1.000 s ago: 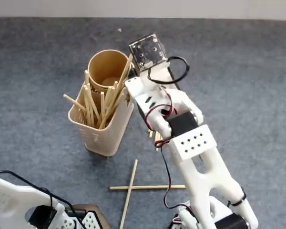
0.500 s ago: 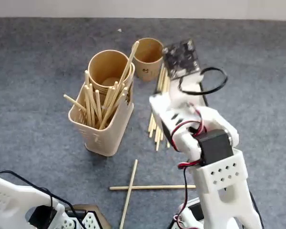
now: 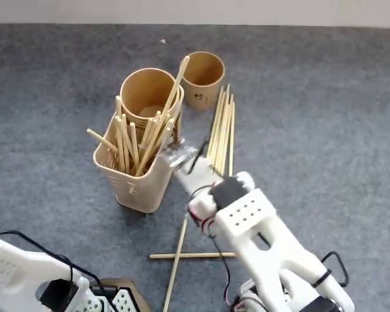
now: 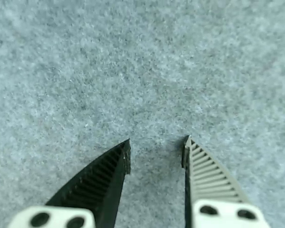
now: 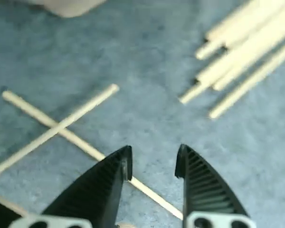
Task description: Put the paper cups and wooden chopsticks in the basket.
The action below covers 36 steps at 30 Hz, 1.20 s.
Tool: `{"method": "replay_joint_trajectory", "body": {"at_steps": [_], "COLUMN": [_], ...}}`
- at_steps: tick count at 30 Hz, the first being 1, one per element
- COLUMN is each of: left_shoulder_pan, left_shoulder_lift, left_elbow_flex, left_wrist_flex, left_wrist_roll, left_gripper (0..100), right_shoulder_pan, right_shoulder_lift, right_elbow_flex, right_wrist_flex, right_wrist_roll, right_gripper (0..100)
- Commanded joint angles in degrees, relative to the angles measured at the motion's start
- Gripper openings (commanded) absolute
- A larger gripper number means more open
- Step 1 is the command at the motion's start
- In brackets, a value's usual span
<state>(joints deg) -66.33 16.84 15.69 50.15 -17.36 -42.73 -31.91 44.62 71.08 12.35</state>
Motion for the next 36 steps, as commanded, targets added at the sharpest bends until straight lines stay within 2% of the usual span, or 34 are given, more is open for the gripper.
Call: {"method": "replay_joint_trajectory", "body": {"at_steps": [1, 10, 13, 17, 24, 27, 30, 31, 34, 36], "left_shoulder_pan": [2.5, 2.8, 2.6, 2.5, 2.4, 2.5, 2.5, 2.5, 2.3, 2.2], "left_shoulder_lift": [-0.1, -0.1, -0.1, -0.1, -0.1, -0.1, -0.1, -0.1, -0.1, -0.1], "left_elbow_flex": [0.1, 0.2, 0.3, 0.4, 0.3, 0.3, 0.5, 0.6, 0.6, 0.6], "left_wrist_flex": [-0.4, -0.4, -0.4, -0.4, -0.4, -0.4, -0.4, -0.3, 0.0, 0.0], "left_wrist_roll": [-0.1, -0.2, -0.2, -0.2, -0.2, -0.2, -0.2, -0.2, -0.2, -0.2], "left_gripper": [21, 21, 21, 21, 21, 21, 21, 21, 21, 21], "right_shoulder_pan": [-2.9, -14.8, -14.7, -11.1, -6.9, -6.7, -6.7, -6.7, -6.7, -6.5], "right_shoulder_lift": [-1.7, -2.2, -2.2, -2.2, -1.5, -1.6, -1.6, -1.6, -1.6, -1.6], "right_elbow_flex": [2.4, 18.4, 19.9, 20.4, 27.0, 31.2, 32.4, 32.4, 32.4, 32.5], "right_wrist_flex": [0.0, -0.4, -2.1, -6.5, -18.1, -19.4, -18.5, -18.5, -18.5, -18.5], "right_wrist_roll": [5.5, 20.8, 21.2, 21.5, 22.2, 26.0, 26.1, 26.1, 26.1, 26.1], "right_gripper": [15.9, 15.9, 15.9, 15.9, 15.9, 15.9, 15.7, 14.1, 0.0, 1.5]}}
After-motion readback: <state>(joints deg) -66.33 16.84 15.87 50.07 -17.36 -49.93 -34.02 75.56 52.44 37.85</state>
